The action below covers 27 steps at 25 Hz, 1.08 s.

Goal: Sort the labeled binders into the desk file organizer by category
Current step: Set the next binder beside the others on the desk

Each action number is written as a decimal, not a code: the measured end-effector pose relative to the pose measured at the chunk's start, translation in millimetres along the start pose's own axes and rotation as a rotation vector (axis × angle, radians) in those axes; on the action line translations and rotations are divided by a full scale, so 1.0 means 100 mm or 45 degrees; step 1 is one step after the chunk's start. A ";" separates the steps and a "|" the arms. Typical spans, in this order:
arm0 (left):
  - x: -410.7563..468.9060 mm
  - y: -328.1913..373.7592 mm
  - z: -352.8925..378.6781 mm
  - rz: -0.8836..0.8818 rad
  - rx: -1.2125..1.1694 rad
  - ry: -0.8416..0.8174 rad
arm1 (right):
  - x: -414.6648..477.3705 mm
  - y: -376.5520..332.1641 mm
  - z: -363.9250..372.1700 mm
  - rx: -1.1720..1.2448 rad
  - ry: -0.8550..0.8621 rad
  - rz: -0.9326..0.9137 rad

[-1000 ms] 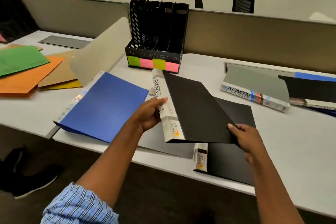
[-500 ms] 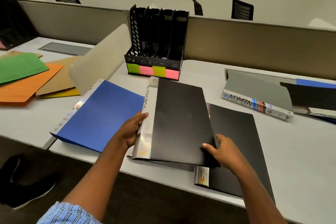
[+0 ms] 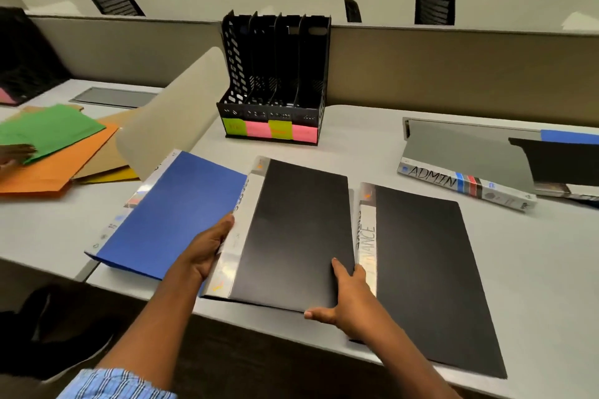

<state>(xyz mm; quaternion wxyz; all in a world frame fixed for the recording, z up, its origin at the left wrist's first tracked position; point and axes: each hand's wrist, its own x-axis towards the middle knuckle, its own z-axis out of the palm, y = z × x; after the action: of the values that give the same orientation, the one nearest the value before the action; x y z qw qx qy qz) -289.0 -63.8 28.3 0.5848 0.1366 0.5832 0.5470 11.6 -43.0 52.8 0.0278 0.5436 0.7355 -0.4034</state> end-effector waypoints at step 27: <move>0.24 -0.26 0.05 0.556 1.216 0.208 | 0.04 -0.27 1.10 -0.388 0.298 0.286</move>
<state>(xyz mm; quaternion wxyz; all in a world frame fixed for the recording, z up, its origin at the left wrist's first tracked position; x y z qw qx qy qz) -279.1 -51.7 -4.3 0.2827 0.4630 0.7689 0.3383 -55.4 -110.9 -8.0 0.0689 0.6547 0.7211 -0.2161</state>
